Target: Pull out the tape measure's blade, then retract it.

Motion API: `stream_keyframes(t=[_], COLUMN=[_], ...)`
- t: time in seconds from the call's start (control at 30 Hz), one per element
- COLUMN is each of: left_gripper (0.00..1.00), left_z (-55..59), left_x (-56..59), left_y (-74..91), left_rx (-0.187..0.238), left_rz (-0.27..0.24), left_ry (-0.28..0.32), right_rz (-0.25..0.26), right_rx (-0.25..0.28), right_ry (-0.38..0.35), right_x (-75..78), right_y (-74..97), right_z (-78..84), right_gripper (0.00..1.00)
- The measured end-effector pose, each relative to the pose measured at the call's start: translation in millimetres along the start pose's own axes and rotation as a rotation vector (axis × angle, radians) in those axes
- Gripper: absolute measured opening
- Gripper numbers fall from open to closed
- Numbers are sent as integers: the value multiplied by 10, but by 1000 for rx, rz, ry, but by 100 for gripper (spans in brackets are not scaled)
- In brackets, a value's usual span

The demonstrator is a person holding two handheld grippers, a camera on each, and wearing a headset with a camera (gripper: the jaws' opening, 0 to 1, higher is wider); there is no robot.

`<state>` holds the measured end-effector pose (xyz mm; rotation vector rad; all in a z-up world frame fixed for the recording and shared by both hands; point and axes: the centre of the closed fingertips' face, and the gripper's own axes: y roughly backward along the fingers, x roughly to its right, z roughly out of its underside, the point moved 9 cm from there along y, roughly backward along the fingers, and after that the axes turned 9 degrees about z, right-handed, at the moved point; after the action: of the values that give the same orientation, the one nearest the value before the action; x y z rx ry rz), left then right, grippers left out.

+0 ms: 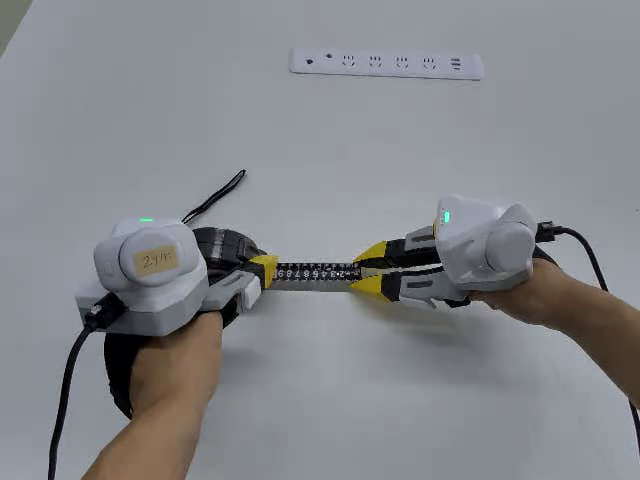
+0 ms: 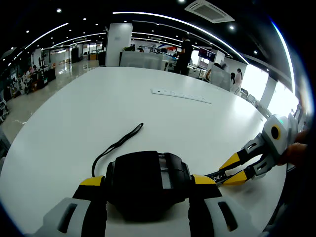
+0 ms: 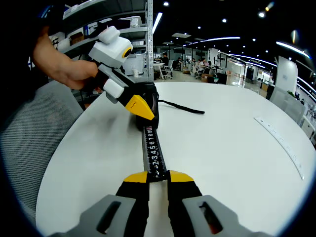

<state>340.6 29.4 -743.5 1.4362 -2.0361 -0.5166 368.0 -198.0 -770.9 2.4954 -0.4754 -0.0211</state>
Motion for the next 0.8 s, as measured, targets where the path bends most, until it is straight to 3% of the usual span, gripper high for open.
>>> stream_keyframes(t=[0.8], left_gripper=[64], left_z=[2], left_x=[-9], left_y=[1], left_rx=[-2], left_rz=[3], left_ry=[6], right_rz=[-18], right_rx=[21], right_ry=[-12], right_x=[-98], right_y=[-265], right_z=[-164], right_gripper=[12])
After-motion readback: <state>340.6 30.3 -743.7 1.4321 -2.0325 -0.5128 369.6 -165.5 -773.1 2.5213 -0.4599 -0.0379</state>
